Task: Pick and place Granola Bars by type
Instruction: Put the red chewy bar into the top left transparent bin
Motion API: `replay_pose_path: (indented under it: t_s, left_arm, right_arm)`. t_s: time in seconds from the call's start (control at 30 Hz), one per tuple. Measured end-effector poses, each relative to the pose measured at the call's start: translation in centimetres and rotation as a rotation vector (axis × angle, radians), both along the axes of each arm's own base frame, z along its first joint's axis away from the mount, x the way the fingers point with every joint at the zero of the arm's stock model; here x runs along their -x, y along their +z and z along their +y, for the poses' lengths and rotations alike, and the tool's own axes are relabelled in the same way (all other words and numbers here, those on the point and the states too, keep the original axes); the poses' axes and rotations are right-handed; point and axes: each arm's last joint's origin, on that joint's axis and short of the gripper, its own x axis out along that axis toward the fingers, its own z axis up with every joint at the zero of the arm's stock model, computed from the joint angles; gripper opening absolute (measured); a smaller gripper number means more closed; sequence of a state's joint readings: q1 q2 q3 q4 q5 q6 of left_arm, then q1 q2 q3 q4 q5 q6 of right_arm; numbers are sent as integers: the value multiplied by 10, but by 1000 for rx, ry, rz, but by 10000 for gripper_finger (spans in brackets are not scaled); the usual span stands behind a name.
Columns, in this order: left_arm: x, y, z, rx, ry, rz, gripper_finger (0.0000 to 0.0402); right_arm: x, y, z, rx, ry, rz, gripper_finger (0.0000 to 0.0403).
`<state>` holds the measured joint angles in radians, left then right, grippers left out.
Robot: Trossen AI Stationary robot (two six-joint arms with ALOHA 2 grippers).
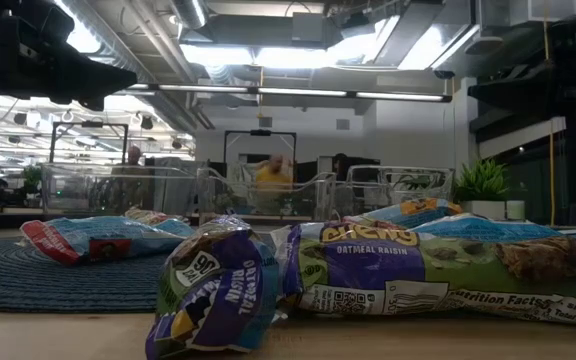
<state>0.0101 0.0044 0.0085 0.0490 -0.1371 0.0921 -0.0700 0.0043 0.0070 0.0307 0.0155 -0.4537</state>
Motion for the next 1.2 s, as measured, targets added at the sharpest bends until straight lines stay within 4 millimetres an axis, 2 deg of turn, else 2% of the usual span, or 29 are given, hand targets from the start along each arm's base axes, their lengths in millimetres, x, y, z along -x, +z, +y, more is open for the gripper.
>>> replay_pose_path:
  t_s: [0.2,0.3,0.63,0.93,1.2]
  left_arm:
    - [0,0,0,0,0,0,7]
    - [0,0,0,0,0,0,9]
    - [0,1,0,0,0,-7,7]
    - [0,2,0,1,0,-19,7]
    - [4,22,1,128,14,-252,9]
  right_arm:
    - [0,1,0,16,-4,-14,46]
    - [0,3,0,-38,-7,-32,46]
    - [4,23,0,-551,71,-289,46]
    - [5,28,0,-631,101,-344,46]
    - [5,28,0,-622,99,-343,46]
